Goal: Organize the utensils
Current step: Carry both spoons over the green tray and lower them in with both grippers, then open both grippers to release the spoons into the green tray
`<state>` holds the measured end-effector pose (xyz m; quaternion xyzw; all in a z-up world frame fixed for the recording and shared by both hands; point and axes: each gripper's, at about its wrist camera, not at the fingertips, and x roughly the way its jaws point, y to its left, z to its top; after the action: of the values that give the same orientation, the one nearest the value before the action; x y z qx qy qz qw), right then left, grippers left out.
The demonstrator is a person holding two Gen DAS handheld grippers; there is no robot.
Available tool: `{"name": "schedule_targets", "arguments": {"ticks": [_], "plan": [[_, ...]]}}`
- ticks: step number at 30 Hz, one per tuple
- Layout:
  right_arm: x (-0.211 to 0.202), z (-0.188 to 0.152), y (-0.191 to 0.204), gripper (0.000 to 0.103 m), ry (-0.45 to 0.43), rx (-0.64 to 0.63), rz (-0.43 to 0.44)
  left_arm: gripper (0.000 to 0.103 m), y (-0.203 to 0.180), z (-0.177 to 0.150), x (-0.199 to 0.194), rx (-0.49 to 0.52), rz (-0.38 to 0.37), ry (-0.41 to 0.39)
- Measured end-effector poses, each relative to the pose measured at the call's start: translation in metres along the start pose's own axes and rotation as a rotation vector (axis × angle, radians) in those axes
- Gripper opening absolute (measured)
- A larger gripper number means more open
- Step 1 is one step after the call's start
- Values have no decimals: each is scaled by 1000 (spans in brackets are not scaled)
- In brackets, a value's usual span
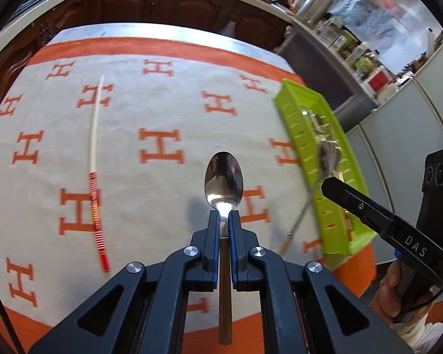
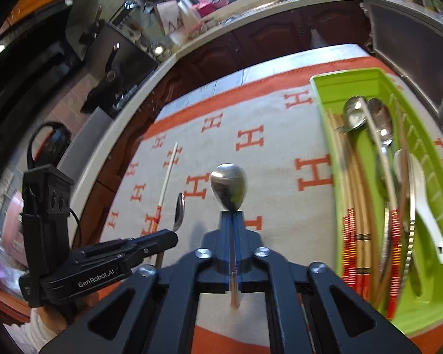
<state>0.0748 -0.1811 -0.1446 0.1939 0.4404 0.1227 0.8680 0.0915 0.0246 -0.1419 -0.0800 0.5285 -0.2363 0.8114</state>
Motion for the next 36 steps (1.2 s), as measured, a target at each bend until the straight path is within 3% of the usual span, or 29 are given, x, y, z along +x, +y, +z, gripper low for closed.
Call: {"name": "schedule_targets", "arguments": {"ticks": [5, 14, 18, 24, 27, 32, 35, 36], "plan": [[-53, 14, -21, 0, -123, 55, -5, 4, -42, 20, -3, 46, -56, -23], [-110, 17, -63, 0, -229, 129, -83, 4, -116, 59, 27, 91, -104, -5], [-128, 16, -88, 0, -253, 180, -114, 4, -147, 66, 56, 86, -99, 20], [-135, 8, -115, 0, -259, 251, -142, 4, -173, 64, 99, 107, -26, 63], [-138, 6, -125, 1, -259, 275, -146, 20, -176, 59, 103, 127, -12, 69], [-133, 5, -127, 1, -248, 288, -144, 28, -171, 51, 82, 161, 25, 28], [-128, 5, -119, 1, -238, 271, -133, 48, -160, 45, 67, 163, 56, 4], [-125, 5, -114, 1, -232, 262, -128, 50, -155, 43, 62, 164, 68, -3]]}}
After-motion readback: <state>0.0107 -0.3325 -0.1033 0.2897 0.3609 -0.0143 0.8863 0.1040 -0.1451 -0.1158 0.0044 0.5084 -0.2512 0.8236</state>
